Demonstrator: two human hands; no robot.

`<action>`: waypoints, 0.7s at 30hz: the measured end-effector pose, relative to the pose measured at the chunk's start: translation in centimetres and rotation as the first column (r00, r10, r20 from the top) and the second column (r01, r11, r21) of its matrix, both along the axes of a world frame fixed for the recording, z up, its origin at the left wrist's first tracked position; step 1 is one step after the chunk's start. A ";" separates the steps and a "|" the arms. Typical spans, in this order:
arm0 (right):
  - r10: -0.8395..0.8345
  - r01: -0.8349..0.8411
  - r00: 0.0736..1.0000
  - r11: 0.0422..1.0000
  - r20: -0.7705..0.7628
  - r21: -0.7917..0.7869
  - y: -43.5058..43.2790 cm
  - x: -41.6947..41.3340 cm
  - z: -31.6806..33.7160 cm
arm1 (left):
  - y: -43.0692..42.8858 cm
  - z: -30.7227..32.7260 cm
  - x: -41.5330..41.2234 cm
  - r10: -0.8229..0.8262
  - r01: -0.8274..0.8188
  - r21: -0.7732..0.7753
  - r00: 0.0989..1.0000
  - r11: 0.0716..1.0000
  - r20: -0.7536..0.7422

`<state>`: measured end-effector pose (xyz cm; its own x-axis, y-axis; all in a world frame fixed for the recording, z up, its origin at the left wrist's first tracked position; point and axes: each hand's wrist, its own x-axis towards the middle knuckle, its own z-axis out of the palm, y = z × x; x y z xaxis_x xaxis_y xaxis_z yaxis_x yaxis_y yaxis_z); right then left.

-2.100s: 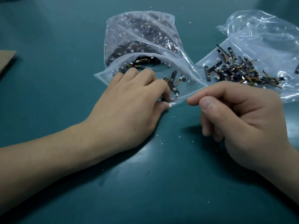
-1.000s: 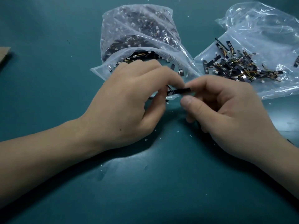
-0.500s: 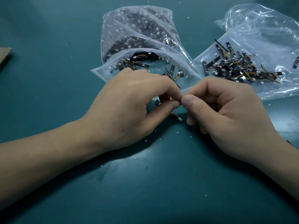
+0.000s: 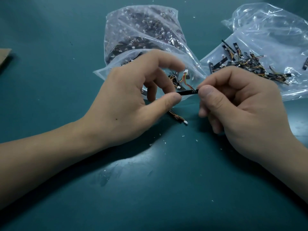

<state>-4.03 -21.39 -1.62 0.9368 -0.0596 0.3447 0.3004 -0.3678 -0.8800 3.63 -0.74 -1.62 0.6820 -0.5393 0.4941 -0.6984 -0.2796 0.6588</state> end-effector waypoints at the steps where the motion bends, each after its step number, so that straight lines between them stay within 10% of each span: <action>1: 0.012 -0.012 1.000 1.000 0.007 0.001 0.0 0.0 0.0 | -0.1 0.0 0.1 0.008 -0.008 -0.009 1.000 1.000 0.008; 7: 0.032 -0.041 0.997 0.992 -0.070 -0.122 0.0 -0.2 -0.4 | -0.1 0.2 0.1 0.015 -0.022 -0.117 0.998 0.993 -0.063; 12: 0.058 -0.099 0.995 0.787 -0.086 -0.609 0.6 -0.4 -0.4 | 0.1 0.3 -0.1 -0.072 0.053 -0.113 0.983 0.992 -0.166; 21: -0.010 0.020 1.000 0.818 0.021 -0.574 0.5 -0.4 -0.3 | 0.0 0.5 -0.2 -0.051 0.045 -0.051 0.993 0.998 -0.107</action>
<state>-4.45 -20.91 -1.92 0.9316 0.1396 0.3356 0.3025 -0.8097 -0.5029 3.45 -0.71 -1.11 0.7067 -0.5501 0.4449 -0.6341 -0.2136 0.7432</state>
